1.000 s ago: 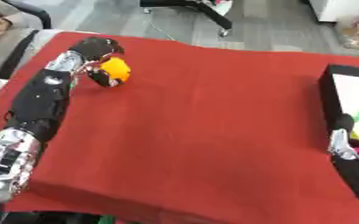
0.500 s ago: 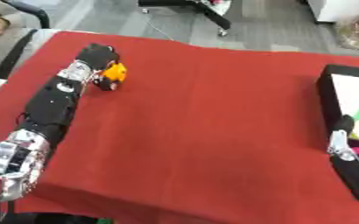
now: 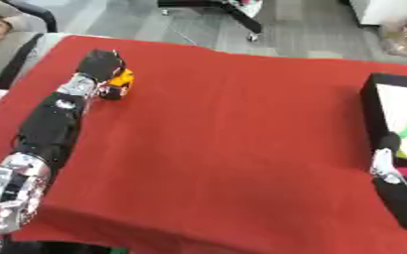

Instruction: Pick up the objects with one hand, pass them to the other hand, and then place them into the box on the other side of the table.

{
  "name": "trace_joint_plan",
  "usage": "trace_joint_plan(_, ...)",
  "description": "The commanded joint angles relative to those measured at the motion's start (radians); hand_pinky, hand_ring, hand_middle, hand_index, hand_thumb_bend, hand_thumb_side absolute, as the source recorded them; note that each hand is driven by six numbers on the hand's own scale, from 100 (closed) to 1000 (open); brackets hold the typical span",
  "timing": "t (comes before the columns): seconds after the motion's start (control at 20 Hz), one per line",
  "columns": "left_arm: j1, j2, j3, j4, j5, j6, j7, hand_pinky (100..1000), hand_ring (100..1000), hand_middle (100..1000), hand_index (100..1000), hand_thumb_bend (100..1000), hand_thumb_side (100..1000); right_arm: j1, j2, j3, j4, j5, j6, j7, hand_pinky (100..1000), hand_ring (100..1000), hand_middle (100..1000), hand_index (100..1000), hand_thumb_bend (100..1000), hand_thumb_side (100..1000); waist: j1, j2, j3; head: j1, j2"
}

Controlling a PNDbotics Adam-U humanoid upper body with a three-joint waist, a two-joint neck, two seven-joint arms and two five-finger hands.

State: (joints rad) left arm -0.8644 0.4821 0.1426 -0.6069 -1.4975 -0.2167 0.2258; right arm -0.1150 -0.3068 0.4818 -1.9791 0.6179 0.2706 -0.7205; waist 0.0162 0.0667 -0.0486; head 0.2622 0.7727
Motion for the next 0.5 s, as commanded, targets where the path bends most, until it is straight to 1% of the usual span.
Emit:
trace_joint_plan(0.05, -0.002, 0.055, -0.014, -0.152, 0.157, -0.090, -0.015, 566, 383, 307, 433, 100, 252, -0.014, -0.005, 0.003, -0.021, -0.002, -0.008, -0.001, 695, 965, 738, 973, 161, 441, 0.003, -0.013, 0.002, -0.014, -0.003)
trace_joint_plan(0.15, 0.017, 0.056, -0.032, -0.249, 0.296, -0.147, -0.058, 564, 380, 301, 422, 100, 265, -0.020, -0.005, 0.007, -0.021, -0.001, -0.018, 0.002, 696, 963, 737, 972, 159, 443, 0.003, -0.013, 0.004, -0.026, -0.003)
trace_joint_plan(0.25, 0.032, 0.049, -0.058, -0.339, 0.450, -0.191, -0.124, 561, 377, 298, 415, 100, 277, -0.028, -0.007, 0.013, -0.021, 0.002, -0.031, 0.007, 698, 959, 736, 970, 156, 447, 0.002, -0.012, 0.006, -0.049, -0.003)
trace_joint_plan(0.4, 0.048, 0.023, -0.106, -0.455, 0.669, -0.230, -0.248, 558, 374, 295, 407, 100, 293, -0.048, -0.015, 0.028, -0.021, 0.011, -0.062, 0.025, 703, 949, 737, 965, 154, 455, -0.001, -0.013, 0.008, -0.097, -0.003)
trace_joint_plan(0.5, 0.055, -0.007, -0.144, -0.523, 0.810, -0.244, -0.344, 558, 373, 295, 404, 100, 296, -0.070, -0.023, 0.042, -0.021, 0.018, -0.092, 0.048, 708, 941, 739, 960, 162, 455, -0.005, -0.014, 0.009, -0.132, -0.003)
